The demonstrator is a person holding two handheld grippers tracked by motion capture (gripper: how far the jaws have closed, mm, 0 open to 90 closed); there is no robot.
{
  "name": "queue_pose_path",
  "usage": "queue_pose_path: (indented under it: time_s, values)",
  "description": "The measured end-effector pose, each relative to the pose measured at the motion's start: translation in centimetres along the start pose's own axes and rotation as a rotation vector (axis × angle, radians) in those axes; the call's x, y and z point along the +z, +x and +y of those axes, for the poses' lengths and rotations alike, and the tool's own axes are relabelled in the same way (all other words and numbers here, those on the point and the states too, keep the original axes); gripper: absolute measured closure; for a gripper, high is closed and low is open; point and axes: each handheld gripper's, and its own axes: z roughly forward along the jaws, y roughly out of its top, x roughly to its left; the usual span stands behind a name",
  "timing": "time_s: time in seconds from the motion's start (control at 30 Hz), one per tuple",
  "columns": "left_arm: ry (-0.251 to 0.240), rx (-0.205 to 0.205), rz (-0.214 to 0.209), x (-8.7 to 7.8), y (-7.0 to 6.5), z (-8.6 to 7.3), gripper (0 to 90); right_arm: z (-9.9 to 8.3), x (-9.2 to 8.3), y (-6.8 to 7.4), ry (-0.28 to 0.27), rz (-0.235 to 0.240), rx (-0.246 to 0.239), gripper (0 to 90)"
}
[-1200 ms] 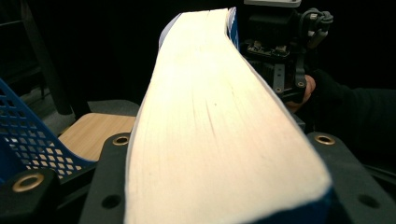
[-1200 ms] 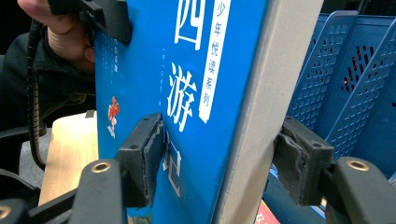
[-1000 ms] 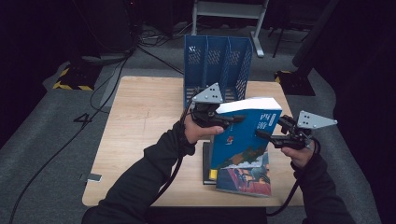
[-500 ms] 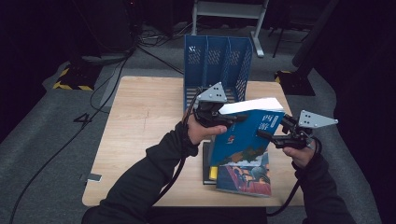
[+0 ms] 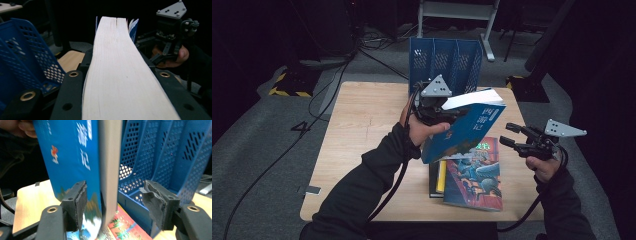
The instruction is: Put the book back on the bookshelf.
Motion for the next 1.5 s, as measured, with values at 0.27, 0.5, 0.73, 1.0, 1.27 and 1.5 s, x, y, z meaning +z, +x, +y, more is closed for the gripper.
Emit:
queue_pose_path:
  time_s: [0.27, 0.5, 0.73, 1.0, 1.27, 1.5]
  values:
    - [-0.027, -0.011, 0.098, -2.5, 1.7, 1.0, 60.9, -1.1, -0.2, -1.2, 0.029, -0.034, 0.046, 37.2]
    - [-0.044, -0.060, 0.238, -4.6, 4.4, 1.1, 60.9, -2.0, 0.0, -1.7, 0.066, -0.055, 0.072, 37.6]
    - [-0.016, -0.124, 0.381, -5.5, 7.0, 1.2, 60.9, -2.7, 0.8, -2.1, 0.106, -0.066, 0.090, 37.9]
    - [0.024, -0.164, 0.528, -5.2, 8.7, 1.3, 60.8, -3.4, 1.7, -2.1, 0.145, -0.058, 0.098, 38.1]
    - [0.041, -0.241, 0.634, -2.8, 9.8, 1.6, 60.8, -3.6, 2.1, -1.9, 0.162, -0.057, 0.086, 38.6]
    - [0.027, -0.279, 0.710, -0.9, 10.6, 2.1, 60.9, -4.0, 2.6, -1.7, 0.182, -0.053, 0.085, 38.9]
